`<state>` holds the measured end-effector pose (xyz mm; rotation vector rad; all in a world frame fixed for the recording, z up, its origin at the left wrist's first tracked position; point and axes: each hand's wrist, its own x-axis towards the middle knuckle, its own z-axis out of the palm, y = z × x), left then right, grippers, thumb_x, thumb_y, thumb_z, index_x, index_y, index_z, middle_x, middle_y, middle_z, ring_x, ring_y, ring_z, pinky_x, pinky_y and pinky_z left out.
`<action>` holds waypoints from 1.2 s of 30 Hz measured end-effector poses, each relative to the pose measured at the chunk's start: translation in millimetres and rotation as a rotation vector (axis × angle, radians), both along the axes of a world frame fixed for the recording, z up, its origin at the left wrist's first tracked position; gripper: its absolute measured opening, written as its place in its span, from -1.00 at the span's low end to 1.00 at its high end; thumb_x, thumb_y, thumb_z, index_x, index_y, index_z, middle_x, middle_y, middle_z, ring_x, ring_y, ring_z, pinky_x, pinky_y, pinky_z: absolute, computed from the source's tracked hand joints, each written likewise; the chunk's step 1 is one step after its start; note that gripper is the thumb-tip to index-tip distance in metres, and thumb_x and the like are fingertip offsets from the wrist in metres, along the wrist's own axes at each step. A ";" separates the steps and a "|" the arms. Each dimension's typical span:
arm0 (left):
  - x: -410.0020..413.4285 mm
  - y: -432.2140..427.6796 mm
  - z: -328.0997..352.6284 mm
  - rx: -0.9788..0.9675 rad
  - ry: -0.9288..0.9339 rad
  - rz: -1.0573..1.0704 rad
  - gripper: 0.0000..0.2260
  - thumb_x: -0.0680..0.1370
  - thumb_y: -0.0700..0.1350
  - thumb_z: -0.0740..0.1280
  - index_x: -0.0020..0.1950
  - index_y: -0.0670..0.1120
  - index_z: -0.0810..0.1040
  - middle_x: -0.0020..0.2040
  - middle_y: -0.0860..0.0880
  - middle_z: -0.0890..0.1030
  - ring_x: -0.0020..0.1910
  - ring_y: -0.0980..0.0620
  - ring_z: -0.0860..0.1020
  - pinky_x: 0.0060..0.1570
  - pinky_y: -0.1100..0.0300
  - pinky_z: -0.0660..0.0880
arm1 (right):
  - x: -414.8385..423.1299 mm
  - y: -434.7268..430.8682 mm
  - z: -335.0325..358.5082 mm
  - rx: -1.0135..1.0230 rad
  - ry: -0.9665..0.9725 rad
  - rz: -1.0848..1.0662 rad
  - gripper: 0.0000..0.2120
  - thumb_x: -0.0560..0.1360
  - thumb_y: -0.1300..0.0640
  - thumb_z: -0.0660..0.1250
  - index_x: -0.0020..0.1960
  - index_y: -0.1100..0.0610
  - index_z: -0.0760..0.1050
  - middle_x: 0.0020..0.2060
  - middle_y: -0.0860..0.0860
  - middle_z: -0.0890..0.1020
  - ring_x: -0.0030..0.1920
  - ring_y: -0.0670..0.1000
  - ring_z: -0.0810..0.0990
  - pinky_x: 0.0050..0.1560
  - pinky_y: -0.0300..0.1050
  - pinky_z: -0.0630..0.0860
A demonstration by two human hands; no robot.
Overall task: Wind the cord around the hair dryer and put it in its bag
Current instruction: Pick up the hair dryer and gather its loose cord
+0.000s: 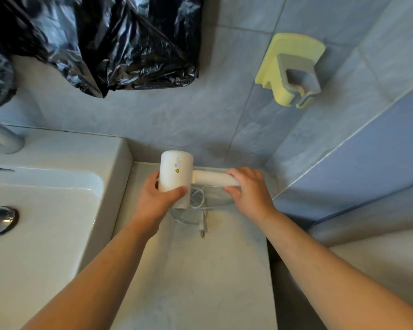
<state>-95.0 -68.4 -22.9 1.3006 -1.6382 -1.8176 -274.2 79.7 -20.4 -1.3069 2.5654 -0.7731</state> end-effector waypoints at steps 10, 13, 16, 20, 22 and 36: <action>62.9 43.3 64.4 -0.080 0.195 0.137 -0.45 0.24 0.03 0.51 0.21 0.01 0.51 0.05 -0.05 0.63 0.00 -0.07 0.62 -0.10 0.00 0.61 | 61.6 43.1 78.6 -0.436 -0.440 -0.197 -0.58 0.30 0.16 0.55 0.10 -0.03 0.53 0.03 -0.06 0.56 -0.02 -0.09 0.56 0.05 -0.32 0.46; 82.0 59.6 79.1 -0.123 0.209 0.148 -0.40 0.17 0.15 0.48 0.19 0.05 0.52 0.04 -0.02 0.63 -0.03 -0.02 0.62 -0.12 0.02 0.62 | 74.8 59.3 91.8 -0.573 -0.749 -0.255 -0.69 0.29 0.15 0.54 -0.02 -0.06 0.58 -0.08 0.00 0.64 -0.09 -0.01 0.63 0.03 0.02 0.61; 100.3 75.5 85.1 -0.150 0.233 0.152 -0.33 0.15 0.17 0.48 0.22 0.00 0.52 0.03 -0.03 0.63 -0.04 -0.02 0.61 -0.18 0.07 0.57 | 87.9 75.3 100.2 -0.641 -0.873 -0.231 -0.74 0.37 0.29 0.49 -0.04 0.01 0.59 -0.12 0.02 0.64 -0.13 0.00 0.66 0.06 0.12 0.62; 115.5 88.8 91.6 -0.183 0.231 0.108 -0.37 0.19 0.17 0.47 0.22 0.00 0.52 0.01 -0.03 0.62 -0.04 -0.03 0.61 -0.24 0.14 0.59 | 104.5 94.9 105.6 -0.681 -0.959 -0.166 -0.77 0.42 0.38 0.41 -0.02 0.10 0.58 -0.12 0.05 0.61 -0.15 -0.05 0.64 0.01 0.00 0.62; 120.1 93.7 94.2 -0.197 0.230 0.092 -0.38 0.21 0.14 0.48 0.23 0.00 0.51 0.01 -0.02 0.62 -0.05 -0.01 0.61 -0.28 0.22 0.57 | 109.7 102.0 106.4 -0.697 -0.991 -0.157 -0.78 0.43 0.38 0.40 -0.02 0.12 0.57 -0.09 0.07 0.59 -0.10 -0.02 0.62 -0.04 -0.07 0.61; 134.5 85.0 33.7 -0.150 0.369 0.038 -0.39 0.23 0.18 0.48 0.22 -0.01 0.53 0.08 -0.14 0.63 0.05 -0.16 0.61 -0.02 -0.15 0.61 | 137.8 92.2 72.1 -0.969 -1.061 -0.175 -0.79 0.46 0.41 0.32 0.00 0.15 0.54 -0.13 0.06 0.56 -0.15 0.01 0.59 -0.23 -0.22 0.58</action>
